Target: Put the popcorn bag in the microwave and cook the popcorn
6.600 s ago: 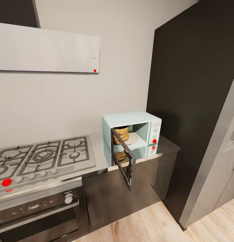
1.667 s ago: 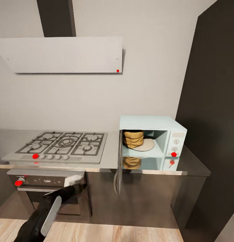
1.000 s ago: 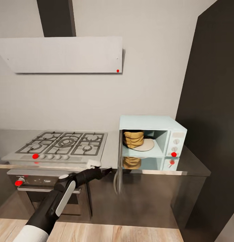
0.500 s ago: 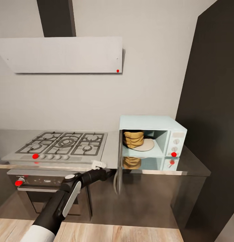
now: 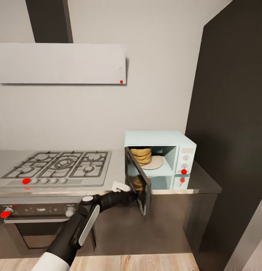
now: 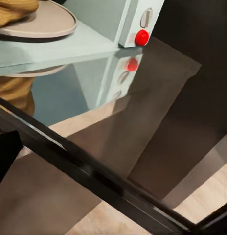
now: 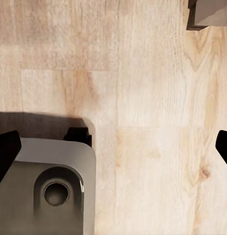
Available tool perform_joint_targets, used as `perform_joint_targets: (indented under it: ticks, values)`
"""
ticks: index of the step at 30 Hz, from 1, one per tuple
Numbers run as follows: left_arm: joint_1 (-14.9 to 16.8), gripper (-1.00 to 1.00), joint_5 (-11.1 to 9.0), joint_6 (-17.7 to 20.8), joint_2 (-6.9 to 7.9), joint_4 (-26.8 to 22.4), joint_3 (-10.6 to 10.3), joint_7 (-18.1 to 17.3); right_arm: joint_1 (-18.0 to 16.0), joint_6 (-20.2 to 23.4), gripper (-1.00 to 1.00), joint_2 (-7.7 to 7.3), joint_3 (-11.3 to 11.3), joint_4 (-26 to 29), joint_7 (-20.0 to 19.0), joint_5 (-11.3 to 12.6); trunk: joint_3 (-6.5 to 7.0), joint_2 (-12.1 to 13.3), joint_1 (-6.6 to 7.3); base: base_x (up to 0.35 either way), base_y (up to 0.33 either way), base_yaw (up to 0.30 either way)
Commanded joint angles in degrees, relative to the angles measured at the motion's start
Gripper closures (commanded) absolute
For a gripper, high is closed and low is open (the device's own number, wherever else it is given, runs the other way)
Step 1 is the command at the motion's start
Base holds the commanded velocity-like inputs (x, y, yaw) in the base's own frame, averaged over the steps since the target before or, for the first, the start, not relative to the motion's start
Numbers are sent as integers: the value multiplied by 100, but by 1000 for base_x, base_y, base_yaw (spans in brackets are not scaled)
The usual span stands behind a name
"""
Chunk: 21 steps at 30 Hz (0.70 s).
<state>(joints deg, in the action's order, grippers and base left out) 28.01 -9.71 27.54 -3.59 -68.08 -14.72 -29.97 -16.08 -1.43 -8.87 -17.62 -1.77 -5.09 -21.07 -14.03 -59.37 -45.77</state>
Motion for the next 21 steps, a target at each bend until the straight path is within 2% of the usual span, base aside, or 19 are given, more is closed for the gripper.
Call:
perform_joint_targets:
  ticks: [1,21]
  values:
    - [3,-100,-58,51,-1,-5,-10,-1,-9,-12,-100,-5,-48,-17,-10,-46,-1,-5,-1,0,0,-180]
    - [6,-100,-57,41,-1,13,-17,34,-9,-7,-100,-10,-48,-17,-11,-46,118,-5,-1,0,0,-181]
